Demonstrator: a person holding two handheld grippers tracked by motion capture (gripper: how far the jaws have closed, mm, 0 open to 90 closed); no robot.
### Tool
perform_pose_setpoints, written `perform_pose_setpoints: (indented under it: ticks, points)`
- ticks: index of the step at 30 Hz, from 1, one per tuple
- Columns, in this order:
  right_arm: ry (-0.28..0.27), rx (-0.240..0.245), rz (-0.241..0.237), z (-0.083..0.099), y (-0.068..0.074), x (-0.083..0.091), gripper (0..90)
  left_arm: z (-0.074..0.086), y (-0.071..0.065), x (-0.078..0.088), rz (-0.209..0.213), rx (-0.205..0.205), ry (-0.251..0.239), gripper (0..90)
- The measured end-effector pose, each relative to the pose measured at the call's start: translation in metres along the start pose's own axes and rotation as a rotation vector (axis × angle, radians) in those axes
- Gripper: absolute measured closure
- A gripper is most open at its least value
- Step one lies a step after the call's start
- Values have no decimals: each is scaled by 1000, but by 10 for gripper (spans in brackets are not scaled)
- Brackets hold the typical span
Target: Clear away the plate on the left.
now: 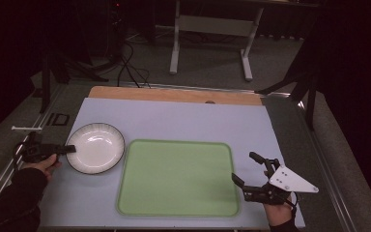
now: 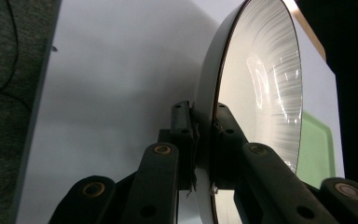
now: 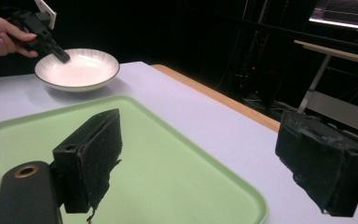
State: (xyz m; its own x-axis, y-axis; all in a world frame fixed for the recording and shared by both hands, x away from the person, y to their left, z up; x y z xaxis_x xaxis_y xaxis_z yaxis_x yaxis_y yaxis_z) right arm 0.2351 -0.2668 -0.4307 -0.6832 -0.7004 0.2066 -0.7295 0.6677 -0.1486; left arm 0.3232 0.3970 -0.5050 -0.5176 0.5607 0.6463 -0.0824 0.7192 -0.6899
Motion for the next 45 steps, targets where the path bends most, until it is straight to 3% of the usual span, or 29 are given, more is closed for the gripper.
perform_pose_setpoints:
  ticks: [9,14,24,32,45]
  points:
    - [2,-2,6,0,-1,0,141,-2,-13,7,20,-28,-7,826]
    - [-4,-8,11,0,-2,1,141,-1,-18,6,44,-5,-25,826]
    - [-5,-10,13,0,-3,3,141,-1,-41,5,96,-71,11,827]
    - [-6,-9,10,0,-3,2,141,0,-62,0,114,-124,34,826]
    - [-7,-10,5,0,-2,2,141,2,-85,-6,132,-153,54,822]
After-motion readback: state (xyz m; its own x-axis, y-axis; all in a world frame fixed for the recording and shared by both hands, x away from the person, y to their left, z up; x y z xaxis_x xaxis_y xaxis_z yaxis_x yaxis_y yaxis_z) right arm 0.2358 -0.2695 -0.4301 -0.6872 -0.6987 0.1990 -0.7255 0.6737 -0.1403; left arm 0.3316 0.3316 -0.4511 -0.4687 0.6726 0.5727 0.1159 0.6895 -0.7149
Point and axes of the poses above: each handheld gripper's, and its own axes: x roughly backward along the jaws, z roughly out of its underside, y roughly to its left, the point moved 1 cm from there along -x, roughly forward along the jaws
